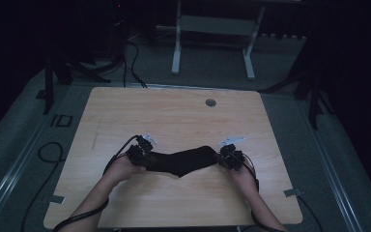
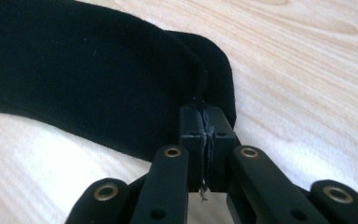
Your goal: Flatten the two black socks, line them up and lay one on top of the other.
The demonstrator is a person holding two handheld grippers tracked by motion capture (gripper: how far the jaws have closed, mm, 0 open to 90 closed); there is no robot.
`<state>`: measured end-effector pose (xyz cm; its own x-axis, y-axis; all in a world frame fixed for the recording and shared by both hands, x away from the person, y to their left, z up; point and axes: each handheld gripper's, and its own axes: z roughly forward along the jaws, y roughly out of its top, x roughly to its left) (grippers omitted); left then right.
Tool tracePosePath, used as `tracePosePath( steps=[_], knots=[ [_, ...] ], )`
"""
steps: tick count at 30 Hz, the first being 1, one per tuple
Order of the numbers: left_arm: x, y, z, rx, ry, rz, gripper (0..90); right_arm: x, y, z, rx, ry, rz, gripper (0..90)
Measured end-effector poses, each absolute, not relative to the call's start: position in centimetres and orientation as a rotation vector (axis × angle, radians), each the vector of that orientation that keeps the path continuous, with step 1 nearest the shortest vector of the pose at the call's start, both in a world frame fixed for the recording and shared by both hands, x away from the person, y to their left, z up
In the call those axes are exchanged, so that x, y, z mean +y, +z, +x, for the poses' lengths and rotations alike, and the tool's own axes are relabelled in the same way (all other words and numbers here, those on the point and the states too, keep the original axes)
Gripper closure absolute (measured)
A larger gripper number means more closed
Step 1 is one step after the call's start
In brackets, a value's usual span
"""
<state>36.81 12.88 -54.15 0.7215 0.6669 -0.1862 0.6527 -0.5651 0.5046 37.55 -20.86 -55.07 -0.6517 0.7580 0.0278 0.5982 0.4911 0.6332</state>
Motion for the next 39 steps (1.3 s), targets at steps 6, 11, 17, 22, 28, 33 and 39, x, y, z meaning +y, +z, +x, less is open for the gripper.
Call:
tracePosePath(
  steps=[6, 11, 17, 22, 28, 33, 39],
  knots=[
    [13.9, -53.2, 36.4, 0.965, 0.057, 2.258, 54.6, -20.7, -53.8, 37.5, 2.465, 0.985, 1.132, 60.7],
    [14.4, -52.0, 35.7, 0.93, 0.121, 2.165, 29.8, -20.5, -52.6, 37.0, 2.442, 1.002, 1.076, 34.8],
    [14.0, -51.8, 34.3, 0.907, 0.216, 2.095, 17.5, -20.5, -52.5, 36.8, 2.437, 1.051, 1.06, 12.7],
    [14.4, -51.7, 33.3, 0.899, 0.321, 2.042, 13.6, -20.8, -53.1, 36.4, 2.463, 1.064, 1.026, 13.3],
    [16.1, -51.7, 31.9, 0.906, 0.391, 1.979, 9.7, -22.0, -53.0, 36.0, 2.416, 1.115, 1.031, 13.4],
    [17.2, -52.2, 30.6, 0.916, 0.402, 1.977, 9.7, -23.5, -52.9, 35.6, 2.375, 1.121, 1.053, 13.3],
    [18.8, -53.2, 29.1, 0.957, 0.417, 1.981, 9.7, -26.0, -53.1, 34.8, 2.318, 1.123, 1.11, 13.2]
  ],
)
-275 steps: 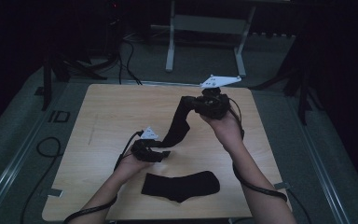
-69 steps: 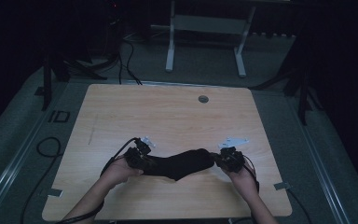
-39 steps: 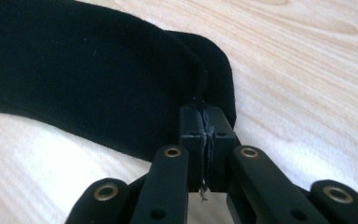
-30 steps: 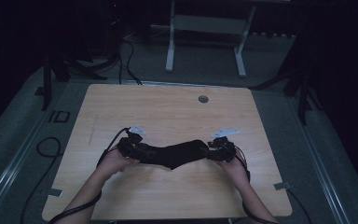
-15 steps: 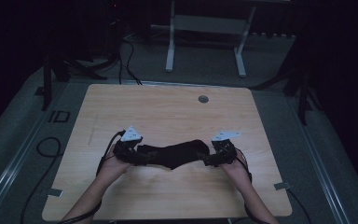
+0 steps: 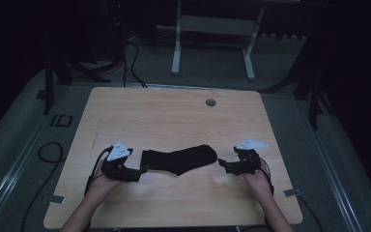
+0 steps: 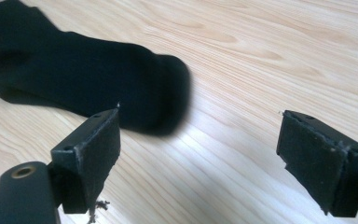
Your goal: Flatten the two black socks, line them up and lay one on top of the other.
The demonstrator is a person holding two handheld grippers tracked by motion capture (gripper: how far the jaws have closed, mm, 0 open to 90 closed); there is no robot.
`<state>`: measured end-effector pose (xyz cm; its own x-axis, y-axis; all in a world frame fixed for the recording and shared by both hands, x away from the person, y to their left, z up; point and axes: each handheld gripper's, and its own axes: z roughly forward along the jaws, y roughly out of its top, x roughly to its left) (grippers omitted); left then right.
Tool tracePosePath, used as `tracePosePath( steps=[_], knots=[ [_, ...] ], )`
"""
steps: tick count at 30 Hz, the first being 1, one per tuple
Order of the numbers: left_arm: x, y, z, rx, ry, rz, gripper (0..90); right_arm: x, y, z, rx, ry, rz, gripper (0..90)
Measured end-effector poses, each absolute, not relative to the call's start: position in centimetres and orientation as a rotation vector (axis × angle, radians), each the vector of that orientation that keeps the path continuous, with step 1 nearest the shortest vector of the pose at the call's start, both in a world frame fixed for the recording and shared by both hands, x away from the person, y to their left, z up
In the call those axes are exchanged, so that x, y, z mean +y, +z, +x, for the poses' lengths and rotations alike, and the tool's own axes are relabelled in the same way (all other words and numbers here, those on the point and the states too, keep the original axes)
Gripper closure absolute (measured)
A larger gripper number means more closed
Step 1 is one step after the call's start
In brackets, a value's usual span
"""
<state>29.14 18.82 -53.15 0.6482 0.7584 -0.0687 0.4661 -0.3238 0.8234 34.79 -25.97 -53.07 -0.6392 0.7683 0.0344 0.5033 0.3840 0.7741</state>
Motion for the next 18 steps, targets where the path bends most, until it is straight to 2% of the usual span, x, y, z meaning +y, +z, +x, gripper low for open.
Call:
tracePosePath(
  steps=[18],
  knots=[
    [23.2, -54.8, 27.1, 1.084, 0.487, 1.869, 9.8, -34.0, -54.8, 32.4, 2.175, 1.061, 1.305, 13.5]
  ],
)
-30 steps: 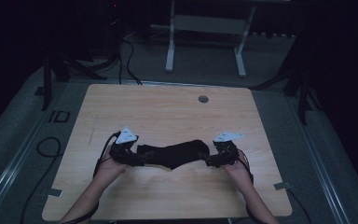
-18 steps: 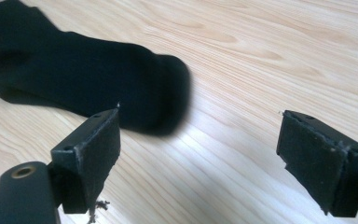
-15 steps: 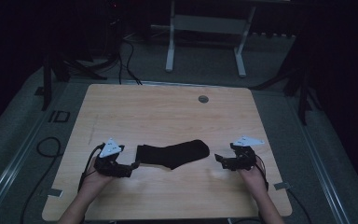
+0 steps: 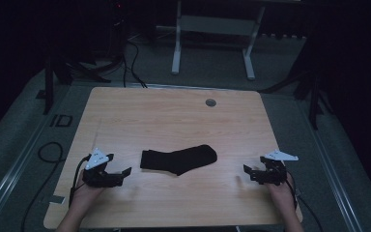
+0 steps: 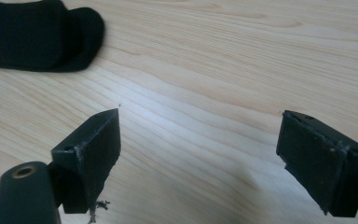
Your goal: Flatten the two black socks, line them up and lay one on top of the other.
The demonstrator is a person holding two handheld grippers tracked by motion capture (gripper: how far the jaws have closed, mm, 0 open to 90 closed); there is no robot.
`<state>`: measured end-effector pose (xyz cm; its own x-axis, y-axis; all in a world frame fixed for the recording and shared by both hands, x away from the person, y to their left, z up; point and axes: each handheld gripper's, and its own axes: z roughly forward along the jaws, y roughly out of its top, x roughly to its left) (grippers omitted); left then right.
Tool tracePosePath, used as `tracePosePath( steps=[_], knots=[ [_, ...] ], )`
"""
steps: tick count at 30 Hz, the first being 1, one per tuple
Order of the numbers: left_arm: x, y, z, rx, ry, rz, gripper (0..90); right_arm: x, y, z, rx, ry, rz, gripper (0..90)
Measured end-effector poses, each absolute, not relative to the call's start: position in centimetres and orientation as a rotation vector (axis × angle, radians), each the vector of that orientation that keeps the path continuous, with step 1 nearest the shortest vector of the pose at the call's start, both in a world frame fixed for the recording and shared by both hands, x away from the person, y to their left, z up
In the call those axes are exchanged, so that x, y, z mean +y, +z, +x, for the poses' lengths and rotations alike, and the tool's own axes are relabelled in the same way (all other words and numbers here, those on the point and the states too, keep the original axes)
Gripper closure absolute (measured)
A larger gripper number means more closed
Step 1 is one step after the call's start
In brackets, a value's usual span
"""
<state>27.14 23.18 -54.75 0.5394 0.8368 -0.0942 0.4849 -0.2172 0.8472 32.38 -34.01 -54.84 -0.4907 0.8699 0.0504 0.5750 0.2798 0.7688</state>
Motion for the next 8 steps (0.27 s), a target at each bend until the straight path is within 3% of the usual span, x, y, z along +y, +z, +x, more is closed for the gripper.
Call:
tracePosePath(
  steps=[8],
  knots=[
    [23.7, -55.4, 26.8, 1.093, 0.477, 1.84, 9.8, -35.6, -55.2, 32.0, 2.131, 1.092, 1.35, 13.6]
  ],
)
